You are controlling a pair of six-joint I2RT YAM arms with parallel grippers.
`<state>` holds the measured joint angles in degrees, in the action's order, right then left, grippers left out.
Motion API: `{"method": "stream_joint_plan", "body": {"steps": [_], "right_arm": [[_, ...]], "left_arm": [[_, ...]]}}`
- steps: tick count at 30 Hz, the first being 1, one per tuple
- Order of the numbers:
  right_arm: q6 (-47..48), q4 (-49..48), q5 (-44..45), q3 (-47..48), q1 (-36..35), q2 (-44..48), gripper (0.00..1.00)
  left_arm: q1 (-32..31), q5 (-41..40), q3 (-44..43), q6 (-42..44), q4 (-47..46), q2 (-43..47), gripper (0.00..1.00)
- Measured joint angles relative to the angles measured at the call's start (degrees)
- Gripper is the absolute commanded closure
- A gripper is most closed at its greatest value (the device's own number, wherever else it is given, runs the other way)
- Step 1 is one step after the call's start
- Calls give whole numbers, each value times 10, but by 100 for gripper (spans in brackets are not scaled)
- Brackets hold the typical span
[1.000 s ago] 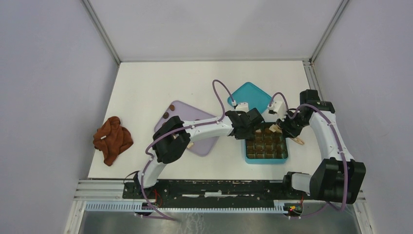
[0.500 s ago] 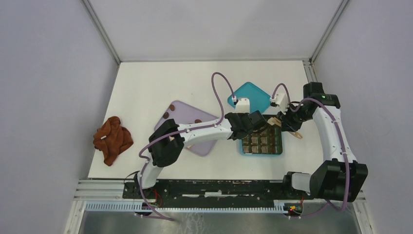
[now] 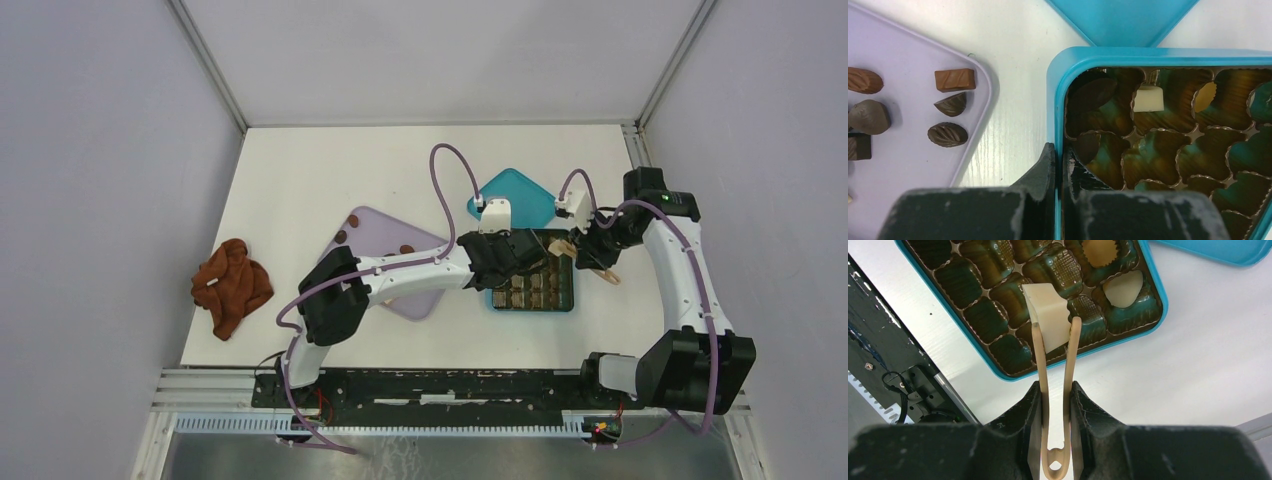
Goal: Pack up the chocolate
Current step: Adjust the packing box at the center of the board.
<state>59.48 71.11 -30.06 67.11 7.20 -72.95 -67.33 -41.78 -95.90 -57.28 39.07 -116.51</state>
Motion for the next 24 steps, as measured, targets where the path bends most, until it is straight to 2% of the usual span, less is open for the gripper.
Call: {"method": "stream_joint_plan", "body": {"steps": [14, 20, 24], "right_arm": [[-3, -12, 5, -34, 0, -12, 82], [-5, -19, 7, -58, 0, -15, 82], [-7, -27, 7, -64, 0, -18, 82]], "left_arm": [[25, 144, 19, -28, -5, -10, 93], [53, 200, 19, -37, -20, -42, 85], [60, 217, 17, -38, -33, -46, 69]]}}
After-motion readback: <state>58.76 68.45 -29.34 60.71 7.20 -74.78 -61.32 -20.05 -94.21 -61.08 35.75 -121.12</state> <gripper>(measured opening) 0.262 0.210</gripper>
